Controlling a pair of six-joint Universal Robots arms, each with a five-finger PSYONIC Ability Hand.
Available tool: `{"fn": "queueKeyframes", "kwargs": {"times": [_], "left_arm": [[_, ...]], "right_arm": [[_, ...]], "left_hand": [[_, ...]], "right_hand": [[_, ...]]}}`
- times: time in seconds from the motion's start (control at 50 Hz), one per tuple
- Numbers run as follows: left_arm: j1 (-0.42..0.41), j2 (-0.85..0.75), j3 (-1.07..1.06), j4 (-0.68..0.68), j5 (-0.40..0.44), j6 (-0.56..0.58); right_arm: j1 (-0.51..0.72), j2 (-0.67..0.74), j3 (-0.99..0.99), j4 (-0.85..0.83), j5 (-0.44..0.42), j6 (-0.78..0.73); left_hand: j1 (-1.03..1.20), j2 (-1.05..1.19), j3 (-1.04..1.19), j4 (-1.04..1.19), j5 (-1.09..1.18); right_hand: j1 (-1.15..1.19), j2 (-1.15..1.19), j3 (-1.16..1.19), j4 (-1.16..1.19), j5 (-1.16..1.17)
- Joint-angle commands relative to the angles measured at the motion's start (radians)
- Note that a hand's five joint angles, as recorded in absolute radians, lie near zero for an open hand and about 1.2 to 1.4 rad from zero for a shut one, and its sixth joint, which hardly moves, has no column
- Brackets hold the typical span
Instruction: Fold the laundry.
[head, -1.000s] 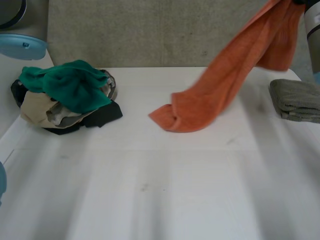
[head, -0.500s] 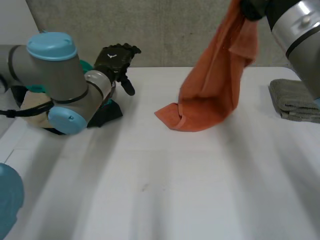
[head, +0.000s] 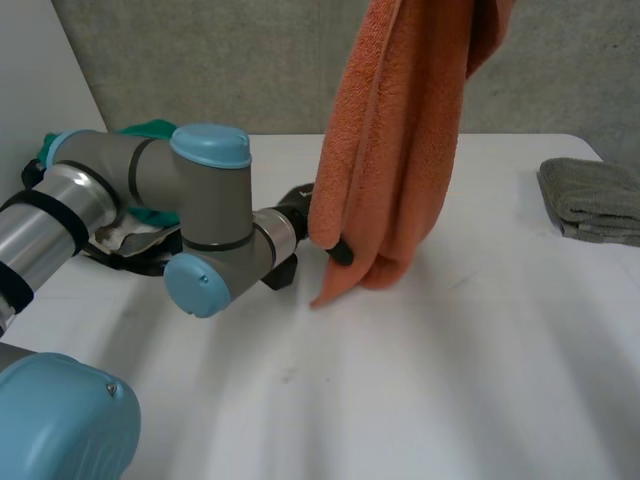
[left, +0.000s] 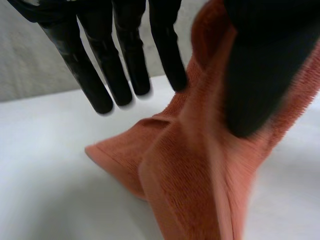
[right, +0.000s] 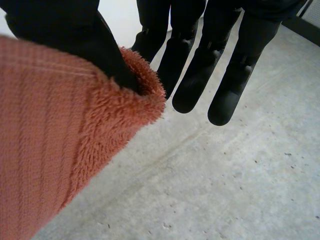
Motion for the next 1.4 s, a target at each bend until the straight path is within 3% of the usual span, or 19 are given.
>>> {"fn": "queueKeyframes", "kwargs": {"times": [0.02, 0.14, 0.24, 0.46, 0.64, 0.76, 0.9, 1.0, 1.08, 1.2, 1.4], "left_arm": [[0.022, 0.048, -0.021, -0.093, 0.019, -0.011], [0.140, 0.186, -0.067, -0.189, -0.068, 0.136], [0.227, 0.362, -0.212, -0.284, -0.003, 0.299], [0.256, 0.556, -0.381, -0.332, -0.019, 0.520], [0.253, 0.469, -0.388, -0.297, -0.140, 0.641], [0.247, 0.315, -0.299, -0.187, -0.148, 0.643], [0.252, 0.162, 0.028, 0.002, -0.119, 0.583], [0.261, 0.146, 0.313, 0.164, -0.134, 0.473], [0.260, 0.178, 0.404, 0.304, -0.180, 0.416], [0.253, 0.225, 0.381, 0.393, -0.220, 0.405], [0.281, 0.329, 0.030, 0.373, -0.229, 0.411]], "right_arm": [[-0.058, 0.074, -0.038, 0.007, 0.059, -0.093], [-0.164, 0.132, -0.010, 0.050, 0.093, -0.188], [-0.220, 0.150, 0.097, 0.135, 0.082, -0.256], [-0.300, 0.190, 0.318, 0.232, 0.075, -0.357], [-0.336, 0.308, 0.339, 0.342, 0.065, -0.408], [-0.336, 0.397, 0.290, 0.335, 0.038, -0.408], [-0.330, 0.538, 0.030, 0.196, 0.032, -0.369], [-0.333, 0.577, -0.202, -0.080, 0.053, -0.192], [-0.336, 0.560, -0.240, -0.311, 0.052, -0.068], [-0.334, 0.526, -0.217, -0.535, 0.035, 0.016], [-0.349, 0.522, -0.113, -0.376, -0.031, 0.011]], "left_hand": [[0.639, 0.722, 0.725, 0.718, 0.719], [0.639, 0.722, 0.725, 0.718, 0.719], [0.639, 0.722, 0.725, 0.718, 0.719], [0.639, 0.722, 0.725, 0.718, 0.719], [0.639, 0.722, 0.725, 0.718, 0.719], [0.639, 0.722, 0.725, 0.718, 0.719], [0.639, 0.722, 0.725, 0.718, 0.719], [0.639, 0.722, 0.725, 0.718, 0.719], [0.639, 0.722, 0.725, 0.718, 0.719], [0.639, 0.722, 0.725, 0.718, 0.719], [0.639, 0.722, 0.725, 0.718, 0.719]], "right_hand": [[0.260, 0.216, 0.207, 0.198, 0.206], [0.260, 0.216, 0.207, 0.198, 0.206], [0.260, 0.216, 0.207, 0.198, 0.206], [0.260, 0.216, 0.207, 0.198, 0.206], [0.260, 0.216, 0.207, 0.198, 0.206], [0.260, 0.216, 0.207, 0.198, 0.206], [0.260, 0.216, 0.207, 0.198, 0.206], [0.260, 0.216, 0.207, 0.198, 0.206], [0.260, 0.216, 0.207, 0.198, 0.206], [0.260, 0.216, 0.207, 0.198, 0.206], [0.260, 0.216, 0.207, 0.198, 0.206]]}}
